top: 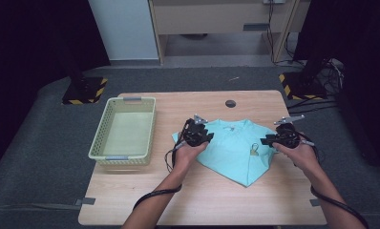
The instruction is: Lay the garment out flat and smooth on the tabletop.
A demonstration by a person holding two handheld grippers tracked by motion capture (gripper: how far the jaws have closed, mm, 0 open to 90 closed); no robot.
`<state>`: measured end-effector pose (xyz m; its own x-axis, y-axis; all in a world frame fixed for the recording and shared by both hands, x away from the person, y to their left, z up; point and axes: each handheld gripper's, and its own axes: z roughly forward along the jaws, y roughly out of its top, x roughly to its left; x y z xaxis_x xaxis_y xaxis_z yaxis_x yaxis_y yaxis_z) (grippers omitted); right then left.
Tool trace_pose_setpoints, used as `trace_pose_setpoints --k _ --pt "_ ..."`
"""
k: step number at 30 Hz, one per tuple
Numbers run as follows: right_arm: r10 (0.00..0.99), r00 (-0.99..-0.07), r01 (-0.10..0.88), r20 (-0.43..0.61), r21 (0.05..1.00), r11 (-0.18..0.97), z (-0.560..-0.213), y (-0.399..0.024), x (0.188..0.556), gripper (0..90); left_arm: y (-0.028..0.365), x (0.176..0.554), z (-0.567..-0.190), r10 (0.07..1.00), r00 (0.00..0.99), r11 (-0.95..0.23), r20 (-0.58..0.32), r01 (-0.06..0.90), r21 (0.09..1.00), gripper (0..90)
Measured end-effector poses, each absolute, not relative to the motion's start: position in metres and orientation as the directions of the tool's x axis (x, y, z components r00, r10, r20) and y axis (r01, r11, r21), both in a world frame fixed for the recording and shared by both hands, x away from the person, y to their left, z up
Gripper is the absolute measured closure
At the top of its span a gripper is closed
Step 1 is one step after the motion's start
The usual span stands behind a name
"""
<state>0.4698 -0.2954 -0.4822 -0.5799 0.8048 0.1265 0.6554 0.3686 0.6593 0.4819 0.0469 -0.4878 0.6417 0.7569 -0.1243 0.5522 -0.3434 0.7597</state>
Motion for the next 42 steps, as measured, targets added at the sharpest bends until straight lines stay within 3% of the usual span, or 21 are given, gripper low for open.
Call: trace_pose_setpoints --k 8,14,23,42 --pt "0.795 -0.592 0.659 0.131 0.646 0.385 -0.487 -0.287 0.467 61.2 0.038 0.494 -0.505 0.739 0.643 -0.315 -0.199 0.592 0.742 65.6" --pt "0.788 -0.602 0.655 0.126 0.643 0.397 -0.490 -0.283 0.465 58.9 0.029 0.501 -0.511 0.727 0.664 -0.347 -0.173 0.573 0.743 64.6" --pt "0.789 -0.602 0.650 0.117 0.646 0.400 -0.497 -0.276 0.463 38.5 0.007 0.504 -0.521 0.697 0.702 -0.400 -0.147 0.550 0.733 58.8" --pt "0.773 -0.622 0.644 0.127 0.643 0.413 -0.510 -0.271 0.457 38.8 -0.009 0.509 -0.528 0.693 0.713 -0.433 -0.111 0.534 0.726 59.9"
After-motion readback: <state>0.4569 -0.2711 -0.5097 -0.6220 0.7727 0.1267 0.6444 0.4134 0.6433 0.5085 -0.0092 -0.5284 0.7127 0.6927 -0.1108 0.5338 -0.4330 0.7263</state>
